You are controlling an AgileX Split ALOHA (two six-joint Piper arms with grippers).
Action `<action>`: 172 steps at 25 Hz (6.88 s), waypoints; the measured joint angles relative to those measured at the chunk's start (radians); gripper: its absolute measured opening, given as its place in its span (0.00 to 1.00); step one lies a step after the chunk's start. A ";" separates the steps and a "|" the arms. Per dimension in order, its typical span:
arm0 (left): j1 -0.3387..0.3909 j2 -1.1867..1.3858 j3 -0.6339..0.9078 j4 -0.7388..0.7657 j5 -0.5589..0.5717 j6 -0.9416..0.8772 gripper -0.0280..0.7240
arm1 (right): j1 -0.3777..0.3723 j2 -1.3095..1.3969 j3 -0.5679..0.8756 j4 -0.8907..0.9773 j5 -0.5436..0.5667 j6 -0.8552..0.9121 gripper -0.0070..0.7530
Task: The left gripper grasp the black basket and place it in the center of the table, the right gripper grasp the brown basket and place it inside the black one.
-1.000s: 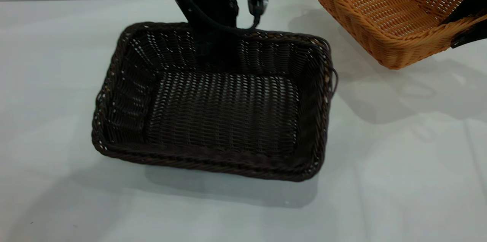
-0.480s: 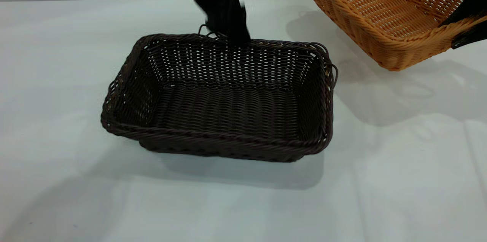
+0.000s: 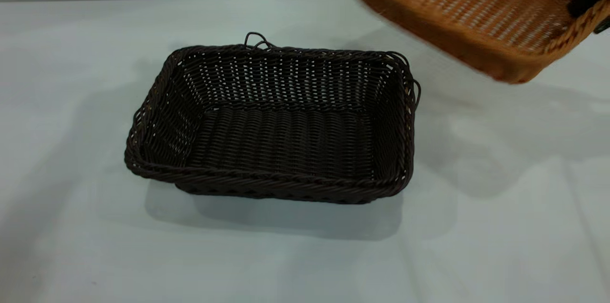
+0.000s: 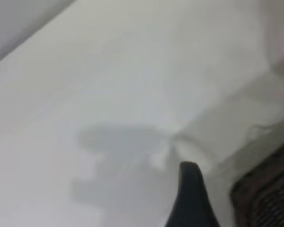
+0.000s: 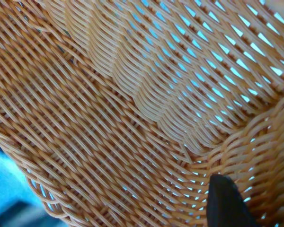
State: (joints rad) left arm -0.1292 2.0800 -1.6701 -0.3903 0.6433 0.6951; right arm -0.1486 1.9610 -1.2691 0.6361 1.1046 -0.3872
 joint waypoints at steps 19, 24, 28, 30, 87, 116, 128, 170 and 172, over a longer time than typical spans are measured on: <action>0.099 -0.002 0.000 0.000 0.013 -0.046 0.66 | 0.507 0.179 -0.196 -0.104 0.089 0.054 0.27; 0.099 -0.002 0.000 0.000 0.014 -0.046 0.66 | 0.507 0.258 -0.283 -0.132 0.086 0.086 0.27; 0.099 -0.002 0.000 0.000 0.014 -0.041 0.67 | 0.507 0.303 -0.322 -0.139 0.087 0.091 0.27; 0.099 -0.002 0.000 0.000 0.014 -0.041 0.67 | 0.507 0.316 -0.329 -0.140 0.088 0.101 0.27; 0.100 -0.784 0.001 0.347 0.523 -0.608 0.67 | 0.507 -0.983 -0.194 -0.219 0.158 0.202 0.76; 0.100 -1.893 0.955 0.300 0.523 -0.571 0.67 | 0.507 -1.883 0.789 -0.362 0.069 0.120 0.76; 0.100 -2.100 1.152 0.273 0.510 -0.565 0.67 | 0.507 -1.976 0.796 -0.378 0.060 0.136 0.76; 0.100 -2.101 1.181 0.269 0.487 -0.561 0.67 | 0.507 -1.977 0.797 -0.378 0.060 0.139 0.76; 0.100 -2.101 1.181 0.269 0.487 -0.561 0.67 | 0.495 -1.977 0.797 -0.377 0.060 0.139 0.76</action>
State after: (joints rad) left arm -0.0292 -0.0206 -0.4894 -0.1210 1.1301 0.1343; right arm 0.3466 -0.0160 -0.4726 0.2596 1.1646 -0.2484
